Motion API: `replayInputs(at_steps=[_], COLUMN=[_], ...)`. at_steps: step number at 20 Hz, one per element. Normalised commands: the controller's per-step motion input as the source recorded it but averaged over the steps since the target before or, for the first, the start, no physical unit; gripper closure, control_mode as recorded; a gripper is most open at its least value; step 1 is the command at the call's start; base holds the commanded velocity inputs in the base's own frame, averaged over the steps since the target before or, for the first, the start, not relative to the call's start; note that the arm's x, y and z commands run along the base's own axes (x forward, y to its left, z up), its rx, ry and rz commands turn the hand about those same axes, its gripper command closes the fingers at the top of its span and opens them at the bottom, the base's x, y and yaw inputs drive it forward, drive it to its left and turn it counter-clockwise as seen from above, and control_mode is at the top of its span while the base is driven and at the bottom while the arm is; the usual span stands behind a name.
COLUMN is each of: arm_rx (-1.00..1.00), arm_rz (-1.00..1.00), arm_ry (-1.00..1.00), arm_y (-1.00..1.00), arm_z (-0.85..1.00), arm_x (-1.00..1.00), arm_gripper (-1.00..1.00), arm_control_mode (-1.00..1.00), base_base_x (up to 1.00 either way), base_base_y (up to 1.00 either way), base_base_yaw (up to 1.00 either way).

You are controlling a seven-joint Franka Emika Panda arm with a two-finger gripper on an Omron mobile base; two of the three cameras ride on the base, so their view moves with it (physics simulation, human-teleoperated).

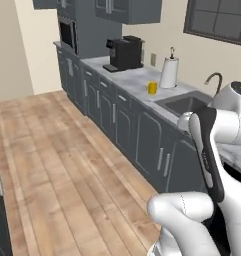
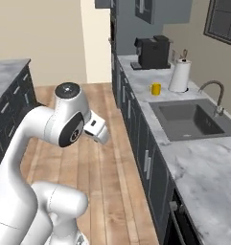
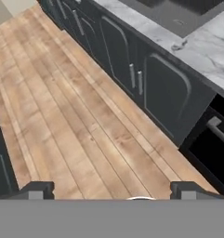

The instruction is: Move the mug from next to the sink to the open cabinet. Then, move the bowl with the orange to the fridge to clear the area for faucet cleaning.

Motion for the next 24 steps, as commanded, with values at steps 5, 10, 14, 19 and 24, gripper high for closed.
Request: replayInputs(at_steps=[5,10,14,19,24], arm_rx=[0.0,0.0,0.0,0.0,0.0], arm_rz=[0.0,0.0,0.0,0.0,0.0], arm_ry=[0.0,0.0,0.0,0.0,0.0], arm_y=[0.0,0.0,0.0,0.0,0.0], arm_z=[0.0,0.0,0.0,0.0,0.0], arm_x=[0.0,0.0,0.0,0.0,0.0], arm_gripper=[-1.0,-1.0,-1.0,-1.0,-1.0], arm_control_mode=[1.0,1.0,1.0,1.0,1.0], base_base_x=[1.0,1.0,1.0,1.0,1.0], base_base_y=[0.05,0.27,0.51,0.55,0.87], base_base_yaw=[-0.21,-0.32,-0.56,-0.58,-0.51])
